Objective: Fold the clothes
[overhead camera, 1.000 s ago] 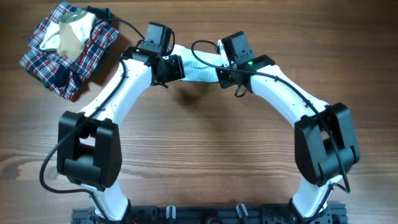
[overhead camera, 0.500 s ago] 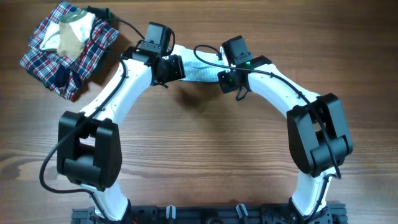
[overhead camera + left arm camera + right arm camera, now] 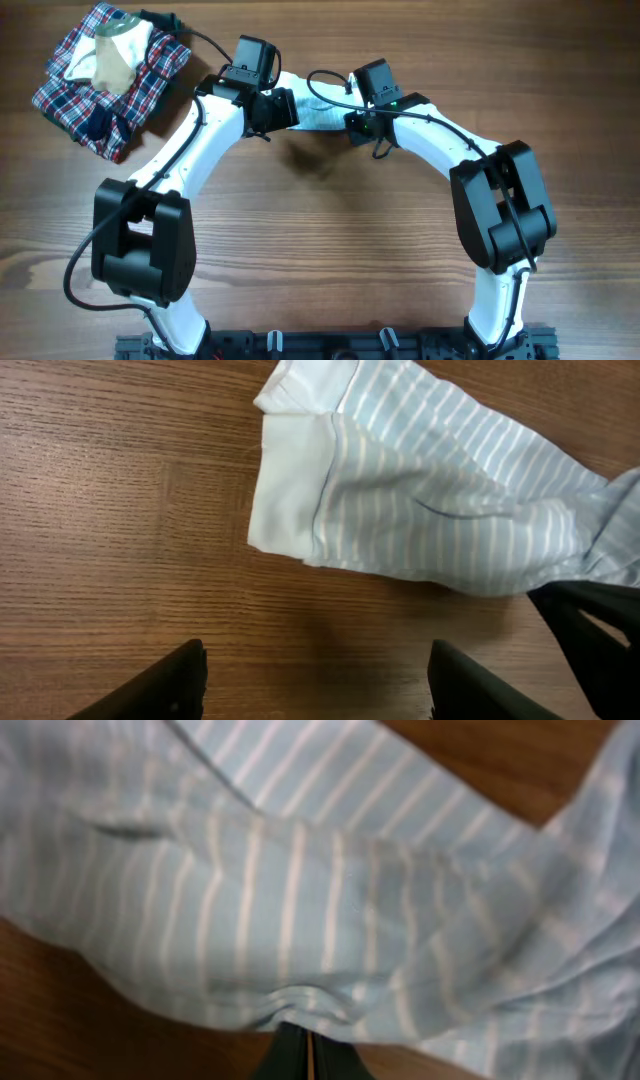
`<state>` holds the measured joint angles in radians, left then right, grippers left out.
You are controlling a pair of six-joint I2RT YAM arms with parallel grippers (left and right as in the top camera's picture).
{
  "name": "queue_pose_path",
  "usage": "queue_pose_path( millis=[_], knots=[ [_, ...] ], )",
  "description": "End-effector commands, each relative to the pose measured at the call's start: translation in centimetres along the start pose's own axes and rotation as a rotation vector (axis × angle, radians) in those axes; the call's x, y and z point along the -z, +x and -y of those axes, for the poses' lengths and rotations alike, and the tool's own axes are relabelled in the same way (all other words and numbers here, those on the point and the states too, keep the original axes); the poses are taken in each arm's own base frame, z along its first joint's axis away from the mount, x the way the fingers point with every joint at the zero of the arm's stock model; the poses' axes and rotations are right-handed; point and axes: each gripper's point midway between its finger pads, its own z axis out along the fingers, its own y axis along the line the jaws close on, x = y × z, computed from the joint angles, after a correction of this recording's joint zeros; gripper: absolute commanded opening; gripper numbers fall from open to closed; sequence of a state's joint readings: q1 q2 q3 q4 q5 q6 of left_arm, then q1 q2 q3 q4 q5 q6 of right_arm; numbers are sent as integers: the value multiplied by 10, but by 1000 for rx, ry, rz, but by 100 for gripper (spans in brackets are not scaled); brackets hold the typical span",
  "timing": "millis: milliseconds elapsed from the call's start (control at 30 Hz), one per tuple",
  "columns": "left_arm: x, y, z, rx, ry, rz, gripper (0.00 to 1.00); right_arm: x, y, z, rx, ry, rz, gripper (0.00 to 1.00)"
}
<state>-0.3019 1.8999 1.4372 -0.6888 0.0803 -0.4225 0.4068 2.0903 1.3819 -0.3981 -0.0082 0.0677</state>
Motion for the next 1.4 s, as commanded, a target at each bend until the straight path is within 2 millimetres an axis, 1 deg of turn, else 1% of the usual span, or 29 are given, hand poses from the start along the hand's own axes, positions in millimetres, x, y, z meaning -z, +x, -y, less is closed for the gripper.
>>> queue_pose_path(
  millis=[0, 267, 400, 500, 567, 700, 767, 833, 900, 933, 967, 1033, 1133, 1167, 1233, 1300, 1367],
  knots=[
    [-4, 3, 4, -24, 13, -13, 71, -6, -5, -3, -14, -20, 23, 4],
    [-4, 3, 4, -23, 13, -14, 71, -4, -30, -4, -14, -22, 127, 4],
    [-4, 4, 3, -30, 10, -21, 72, -2, -43, 1, -20, 8, 179, 4],
    [-4, 6, 3, -45, 13, -27, 71, -1, -49, 2, -21, 8, 206, 4],
    [-4, 9, 10, -92, 50, -44, 70, 0, -52, 2, -25, 7, 219, 4],
    [-4, 13, 16, -107, 55, -49, 70, 1, -57, 2, -26, 10, 238, 4],
    [-4, 19, 26, -164, 84, -63, 68, 0, -60, 3, -37, 11, 251, 4],
    [-4, 25, 31, -179, 88, -72, 68, -6, -59, 3, -43, 10, 253, 4],
    [-4, 31, 40, -200, 94, -81, 68, -17, -53, 5, -46, 14, 237, 4],
    [-5, 34, 44, -210, 99, -83, 68, -19, -52, 7, -51, 18, 233, 4],
    [-4, 37, 51, -225, 113, -86, 68, -22, -50, 10, -60, 24, 229, 4],
    [-2, 51, 81, -341, 219, -105, 68, -20, -56, 22, -101, 35, 251, 4],
    [-1, 60, 102, -389, 253, -93, 67, -13, -68, 44, -173, 44, 280, 4],
    [-1, 61, 106, -399, 259, -86, 67, -11, -71, 55, -203, 52, 287, 4],
    [-2, 55, 111, -411, 253, -49, 67, -3, -78, 73, -235, 69, 289, 4],
    [-3, 47, 112, -414, 255, -17, 66, 9, -89, 89, -259, 87, 290, 4],
    [-7, 40, 113, -429, 264, 8, 65, 25, -99, 100, -273, 97, 299, 4]
  ],
)
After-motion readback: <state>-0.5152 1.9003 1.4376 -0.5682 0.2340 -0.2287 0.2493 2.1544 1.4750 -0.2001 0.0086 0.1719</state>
